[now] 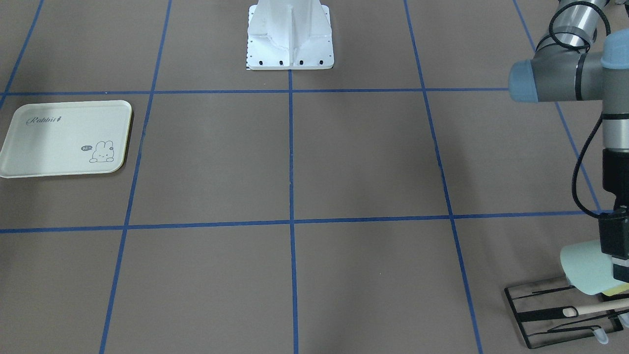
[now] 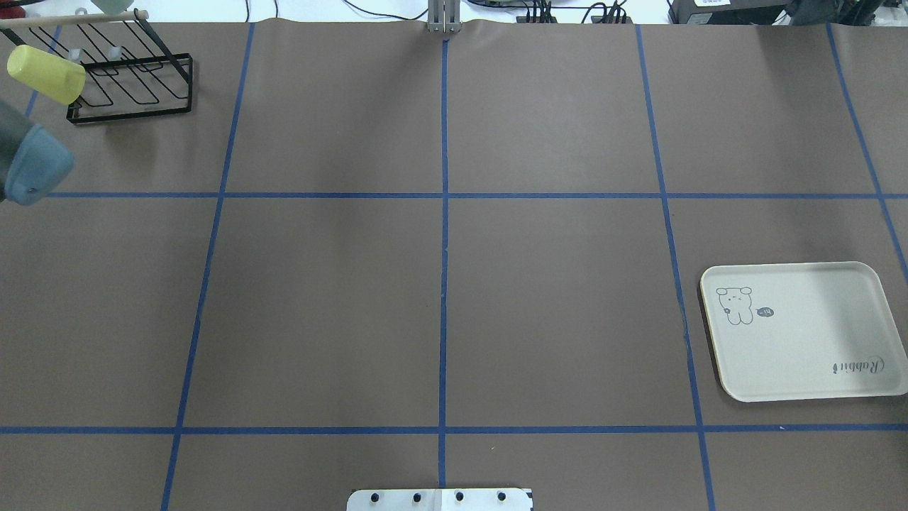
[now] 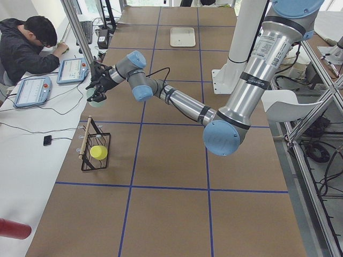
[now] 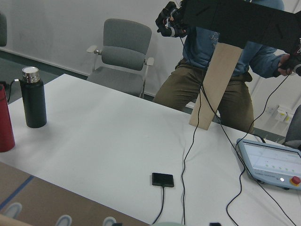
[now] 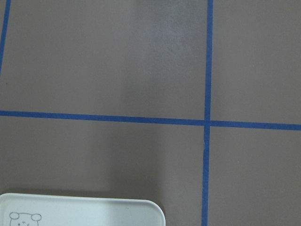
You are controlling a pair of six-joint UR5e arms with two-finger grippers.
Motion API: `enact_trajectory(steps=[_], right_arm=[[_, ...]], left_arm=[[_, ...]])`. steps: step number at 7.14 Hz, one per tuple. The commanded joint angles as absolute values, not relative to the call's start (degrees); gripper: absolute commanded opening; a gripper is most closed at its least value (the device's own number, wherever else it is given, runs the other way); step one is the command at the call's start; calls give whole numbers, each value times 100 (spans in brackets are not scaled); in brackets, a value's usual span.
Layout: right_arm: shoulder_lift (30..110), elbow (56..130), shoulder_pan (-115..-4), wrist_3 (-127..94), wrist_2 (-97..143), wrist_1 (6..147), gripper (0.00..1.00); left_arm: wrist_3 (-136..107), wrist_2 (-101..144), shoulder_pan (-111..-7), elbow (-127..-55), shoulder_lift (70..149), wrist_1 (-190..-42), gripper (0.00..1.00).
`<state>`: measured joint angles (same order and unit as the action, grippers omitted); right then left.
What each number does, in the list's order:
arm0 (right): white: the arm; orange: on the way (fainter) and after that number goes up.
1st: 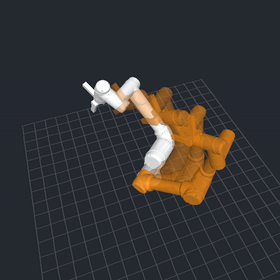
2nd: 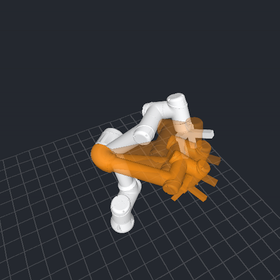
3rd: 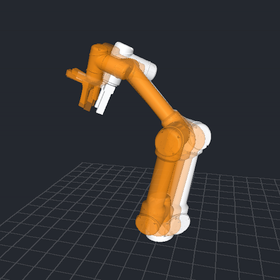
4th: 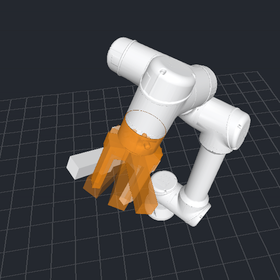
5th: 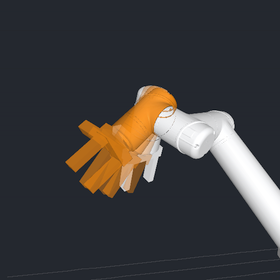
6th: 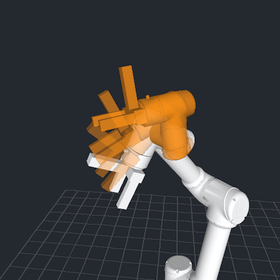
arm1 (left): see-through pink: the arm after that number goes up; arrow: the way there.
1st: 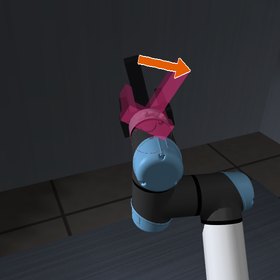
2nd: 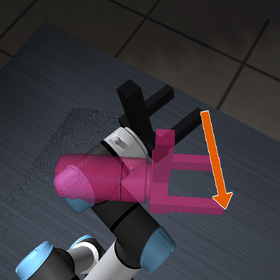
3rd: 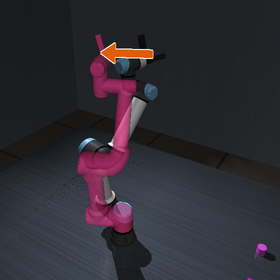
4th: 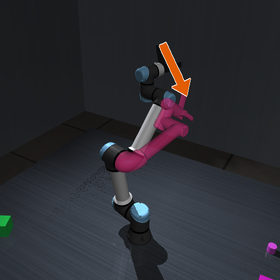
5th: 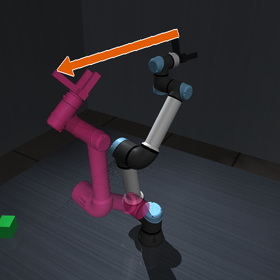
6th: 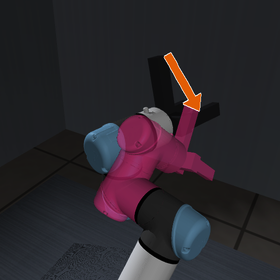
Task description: Left arm grabs green cup and hands to right arm on tray
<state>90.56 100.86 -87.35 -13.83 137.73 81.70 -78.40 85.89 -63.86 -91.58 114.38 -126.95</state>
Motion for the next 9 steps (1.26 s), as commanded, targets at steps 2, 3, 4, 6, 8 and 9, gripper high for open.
enact_trajectory(steps=[2, 3, 4, 6, 8, 9], right_arm=[[8554, 10081, -8491, -2526, 13711, 7358, 99], [8360, 10081, -8360, -3001, 13598, 7113, 99], [8202, 10072, -8054, -3658, 13240, 6536, 99], [8078, 10020, -7159, -5476, 12640, 5253, 99], [7736, 9976, -6595, -6796, 12691, 4224, 99], [7560, 9976, -6296, -7612, 12648, 3740, 99]], left_arm=[[-9900, 8692, -5732, -9552, 11435, -12718, 25], [-10279, 8666, -5609, -9676, 11435, -12709, 25], [-10501, 8448, -5381, -9746, 11426, -12709, 25], [-10939, 8358, -5073, -10035, 11408, -12700, 24], [-11536, 8376, -4721, -10256, 11417, -12656, 23], [-11897, 8367, -4476, -10248, 11434, -12656, 23]])
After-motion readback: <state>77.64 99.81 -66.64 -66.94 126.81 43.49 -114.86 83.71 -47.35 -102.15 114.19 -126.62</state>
